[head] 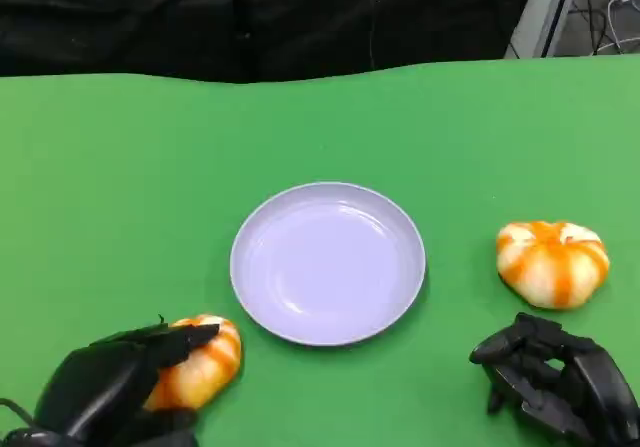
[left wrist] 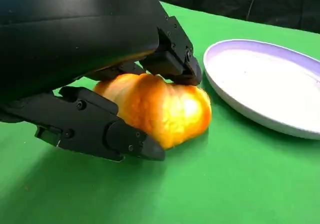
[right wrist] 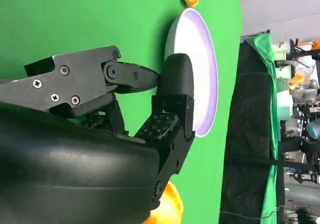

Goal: Grasp the bread from the table and place it into the plate.

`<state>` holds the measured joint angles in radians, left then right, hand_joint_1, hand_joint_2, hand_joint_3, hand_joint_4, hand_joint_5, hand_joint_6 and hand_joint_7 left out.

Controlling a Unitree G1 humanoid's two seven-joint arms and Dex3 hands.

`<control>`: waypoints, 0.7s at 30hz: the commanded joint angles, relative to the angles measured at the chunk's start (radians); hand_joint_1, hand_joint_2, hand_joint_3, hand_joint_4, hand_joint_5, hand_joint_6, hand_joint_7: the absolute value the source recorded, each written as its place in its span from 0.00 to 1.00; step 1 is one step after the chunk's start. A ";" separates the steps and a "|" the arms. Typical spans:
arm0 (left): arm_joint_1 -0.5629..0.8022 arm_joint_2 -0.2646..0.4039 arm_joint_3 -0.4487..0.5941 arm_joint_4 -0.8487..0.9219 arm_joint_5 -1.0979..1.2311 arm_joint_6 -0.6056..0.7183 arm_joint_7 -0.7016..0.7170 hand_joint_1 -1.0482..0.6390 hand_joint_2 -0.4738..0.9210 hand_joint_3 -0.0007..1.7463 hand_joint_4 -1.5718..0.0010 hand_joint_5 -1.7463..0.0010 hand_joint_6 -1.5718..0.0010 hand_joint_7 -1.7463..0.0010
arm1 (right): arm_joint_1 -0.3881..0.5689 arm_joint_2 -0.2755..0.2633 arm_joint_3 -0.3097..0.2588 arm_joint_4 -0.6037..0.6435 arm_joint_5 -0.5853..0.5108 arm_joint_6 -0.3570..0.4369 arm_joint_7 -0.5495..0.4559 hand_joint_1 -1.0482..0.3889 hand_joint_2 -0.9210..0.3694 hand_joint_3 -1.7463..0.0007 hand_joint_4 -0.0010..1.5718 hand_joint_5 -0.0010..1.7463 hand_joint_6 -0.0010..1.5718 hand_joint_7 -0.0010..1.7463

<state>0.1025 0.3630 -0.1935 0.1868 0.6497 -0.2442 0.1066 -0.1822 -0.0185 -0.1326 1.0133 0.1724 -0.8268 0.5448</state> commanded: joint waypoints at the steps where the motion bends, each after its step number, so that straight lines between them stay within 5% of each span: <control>1: 0.018 0.025 -0.003 0.002 0.010 0.041 -0.008 0.65 1.00 0.02 0.58 1.00 0.59 0.99 | 0.004 -0.015 -0.005 -0.007 0.004 -0.003 0.000 0.55 0.00 0.76 0.44 0.97 0.54 0.56; 7: 0.016 0.015 -0.004 0.015 0.020 0.036 0.038 0.66 1.00 0.02 0.54 0.98 0.55 0.98 | 0.004 -0.017 -0.005 -0.005 0.002 -0.007 0.000 0.55 0.00 0.76 0.44 0.97 0.54 0.55; 10: 0.009 -0.011 -0.006 0.049 0.060 0.046 0.153 0.65 1.00 0.05 0.26 0.94 0.33 0.96 | 0.004 -0.017 -0.007 -0.007 0.007 -0.001 0.004 0.55 0.00 0.76 0.44 0.97 0.54 0.55; 13: -0.005 -0.022 -0.013 0.090 0.087 0.040 0.243 0.64 1.00 0.05 0.12 0.89 0.17 0.95 | 0.005 -0.014 -0.007 -0.012 0.007 0.005 0.001 0.54 0.00 0.76 0.44 0.97 0.54 0.56; 16: -0.028 -0.025 -0.024 0.159 0.107 0.001 0.351 0.62 1.00 0.08 0.37 0.30 0.08 0.95 | 0.006 -0.014 -0.005 -0.013 0.004 0.001 -0.002 0.54 0.00 0.76 0.44 0.97 0.54 0.56; 17: -0.038 -0.023 -0.029 0.186 0.110 -0.019 0.384 0.61 1.00 0.08 0.46 0.12 0.19 0.73 | 0.006 -0.013 -0.006 -0.013 0.005 -0.001 -0.001 0.55 0.00 0.76 0.44 0.97 0.54 0.56; 19: -0.055 -0.021 -0.037 0.232 0.112 -0.054 0.439 0.61 0.99 0.09 0.52 0.03 0.42 0.32 | 0.006 -0.012 -0.006 -0.012 0.005 -0.002 -0.001 0.55 0.00 0.76 0.44 0.97 0.54 0.56; 21: -0.068 -0.018 -0.044 0.267 0.113 -0.083 0.481 0.61 0.98 0.09 0.53 0.01 0.51 0.15 | 0.008 -0.012 -0.004 -0.014 0.000 -0.002 -0.006 0.54 0.00 0.76 0.44 0.97 0.54 0.56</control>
<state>0.0382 0.3213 -0.2374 0.3935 0.7578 -0.3191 0.5400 -0.1821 -0.0179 -0.1328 1.0071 0.1728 -0.8253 0.5459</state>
